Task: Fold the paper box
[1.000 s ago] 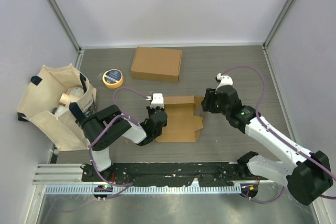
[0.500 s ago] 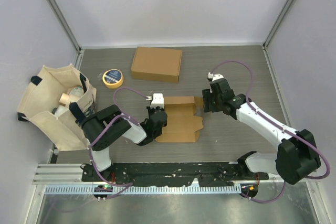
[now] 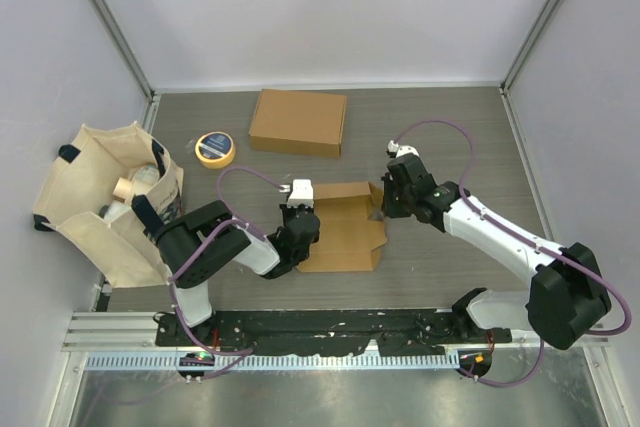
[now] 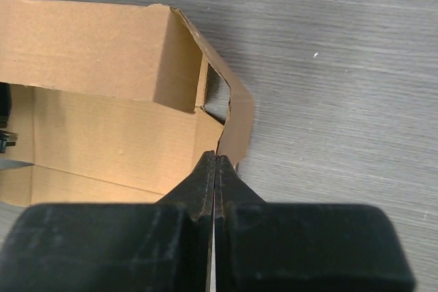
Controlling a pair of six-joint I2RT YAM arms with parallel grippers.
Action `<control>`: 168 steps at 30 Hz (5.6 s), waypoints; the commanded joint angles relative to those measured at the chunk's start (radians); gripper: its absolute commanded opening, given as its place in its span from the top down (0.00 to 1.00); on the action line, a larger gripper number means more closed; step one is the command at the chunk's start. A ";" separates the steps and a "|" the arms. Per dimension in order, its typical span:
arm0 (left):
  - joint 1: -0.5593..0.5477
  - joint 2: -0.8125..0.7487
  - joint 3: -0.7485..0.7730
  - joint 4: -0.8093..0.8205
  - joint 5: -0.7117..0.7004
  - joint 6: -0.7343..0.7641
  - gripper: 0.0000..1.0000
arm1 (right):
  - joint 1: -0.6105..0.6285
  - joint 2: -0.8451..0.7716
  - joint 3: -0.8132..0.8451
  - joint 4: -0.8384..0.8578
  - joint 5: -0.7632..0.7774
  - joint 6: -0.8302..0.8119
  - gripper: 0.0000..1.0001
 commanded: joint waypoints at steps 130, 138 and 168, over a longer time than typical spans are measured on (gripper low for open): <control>-0.027 0.002 0.071 -0.301 0.462 -0.340 0.75 | 0.059 0.022 0.011 0.063 -0.018 0.193 0.96; -0.088 0.035 0.097 -0.278 0.475 -0.386 0.80 | 0.070 0.015 -0.040 0.159 0.018 0.396 0.92; -0.113 0.029 0.089 -0.286 0.433 -0.437 0.81 | 0.042 -0.211 -0.224 0.326 0.015 0.137 0.30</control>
